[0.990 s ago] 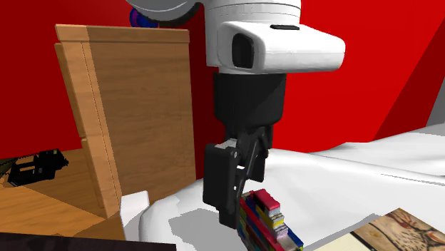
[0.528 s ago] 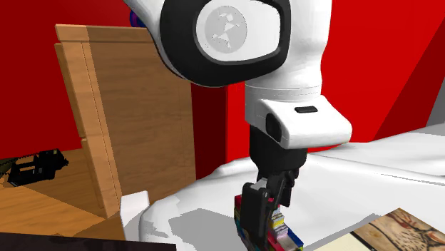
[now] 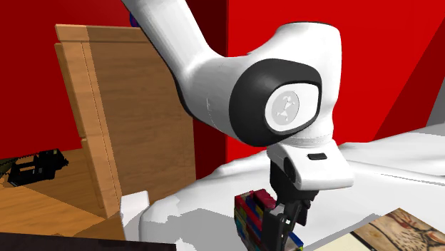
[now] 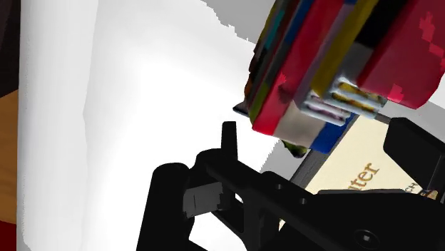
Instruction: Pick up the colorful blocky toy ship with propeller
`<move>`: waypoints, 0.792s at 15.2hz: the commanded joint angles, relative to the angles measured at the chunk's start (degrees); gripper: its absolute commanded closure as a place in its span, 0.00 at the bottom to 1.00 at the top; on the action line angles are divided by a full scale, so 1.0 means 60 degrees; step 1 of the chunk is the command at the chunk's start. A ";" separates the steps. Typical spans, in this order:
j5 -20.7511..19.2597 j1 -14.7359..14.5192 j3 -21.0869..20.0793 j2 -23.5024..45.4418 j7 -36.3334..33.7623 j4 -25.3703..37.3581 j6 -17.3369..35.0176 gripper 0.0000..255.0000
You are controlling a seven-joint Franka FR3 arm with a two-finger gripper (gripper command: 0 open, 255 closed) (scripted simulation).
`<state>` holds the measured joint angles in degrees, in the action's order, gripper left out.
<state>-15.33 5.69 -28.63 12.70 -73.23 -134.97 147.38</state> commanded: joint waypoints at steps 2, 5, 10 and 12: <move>-0.0419 -0.0121 0.0204 0.0380 -0.0303 -0.0010 0.0337 0.00; -0.0629 -0.0204 0.0321 0.0580 -0.0458 0.0002 0.0496 0.00; -0.0611 -0.0189 0.0312 0.0554 -0.0439 -0.0021 0.0497 1.00; -0.0599 -0.0183 0.0307 0.0543 -0.0428 -0.0024 0.0490 1.00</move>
<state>-18.95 4.59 -26.75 15.95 -75.86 -135.02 150.35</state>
